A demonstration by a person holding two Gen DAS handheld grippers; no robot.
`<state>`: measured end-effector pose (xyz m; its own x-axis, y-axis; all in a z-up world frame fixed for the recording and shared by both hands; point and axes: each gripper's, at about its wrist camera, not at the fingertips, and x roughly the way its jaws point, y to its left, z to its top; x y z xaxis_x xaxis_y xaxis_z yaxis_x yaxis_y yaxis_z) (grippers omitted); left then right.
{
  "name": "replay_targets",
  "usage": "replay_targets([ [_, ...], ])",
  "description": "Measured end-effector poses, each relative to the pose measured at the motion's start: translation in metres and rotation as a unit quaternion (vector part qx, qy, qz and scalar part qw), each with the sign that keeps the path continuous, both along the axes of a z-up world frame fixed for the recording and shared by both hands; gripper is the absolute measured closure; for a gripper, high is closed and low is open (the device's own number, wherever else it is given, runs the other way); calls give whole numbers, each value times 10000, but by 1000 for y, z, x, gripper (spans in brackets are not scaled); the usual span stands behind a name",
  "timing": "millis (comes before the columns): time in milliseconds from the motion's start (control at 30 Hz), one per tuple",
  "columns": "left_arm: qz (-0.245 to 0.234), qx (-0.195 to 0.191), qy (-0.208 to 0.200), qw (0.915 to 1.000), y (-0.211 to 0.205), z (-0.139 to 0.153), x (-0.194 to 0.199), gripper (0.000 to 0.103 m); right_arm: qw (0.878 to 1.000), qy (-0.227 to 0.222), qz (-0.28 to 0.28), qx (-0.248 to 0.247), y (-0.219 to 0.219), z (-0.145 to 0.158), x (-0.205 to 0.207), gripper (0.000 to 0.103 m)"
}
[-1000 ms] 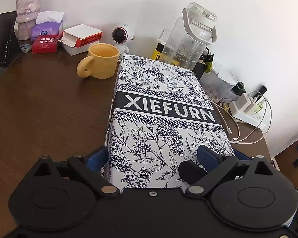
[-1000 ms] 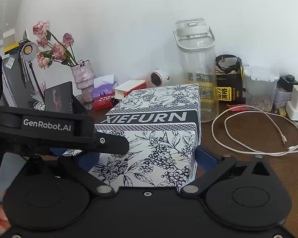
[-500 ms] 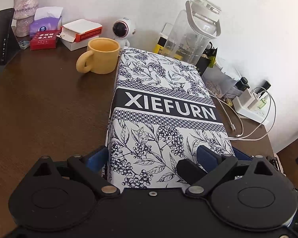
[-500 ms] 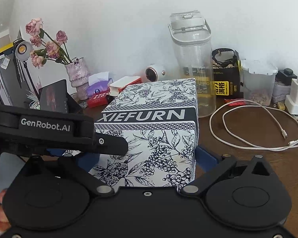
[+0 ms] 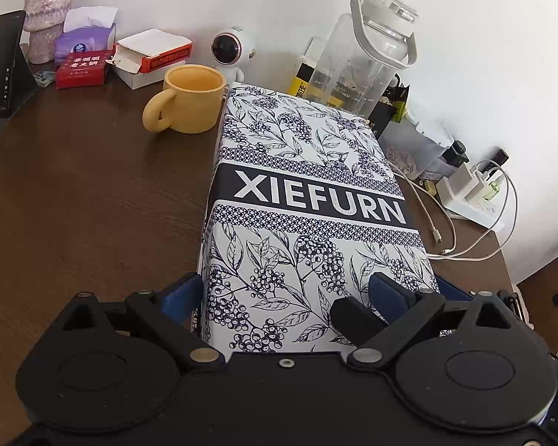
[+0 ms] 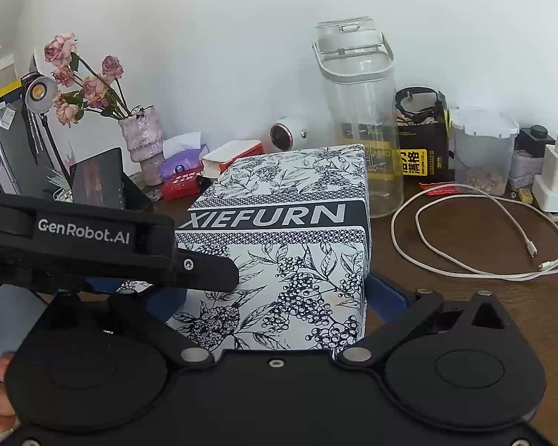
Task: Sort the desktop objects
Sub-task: 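Hold the XIEFURN box with both tools above the storage box opening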
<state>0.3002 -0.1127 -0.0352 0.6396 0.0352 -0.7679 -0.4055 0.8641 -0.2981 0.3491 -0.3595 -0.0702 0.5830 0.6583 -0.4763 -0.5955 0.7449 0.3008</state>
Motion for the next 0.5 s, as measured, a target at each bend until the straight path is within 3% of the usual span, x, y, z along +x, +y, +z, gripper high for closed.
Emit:
replay_targets([
  [500,-65,-16,33,10000,3,1,1,7,10000,65,-47,12,2,-1,0,0],
])
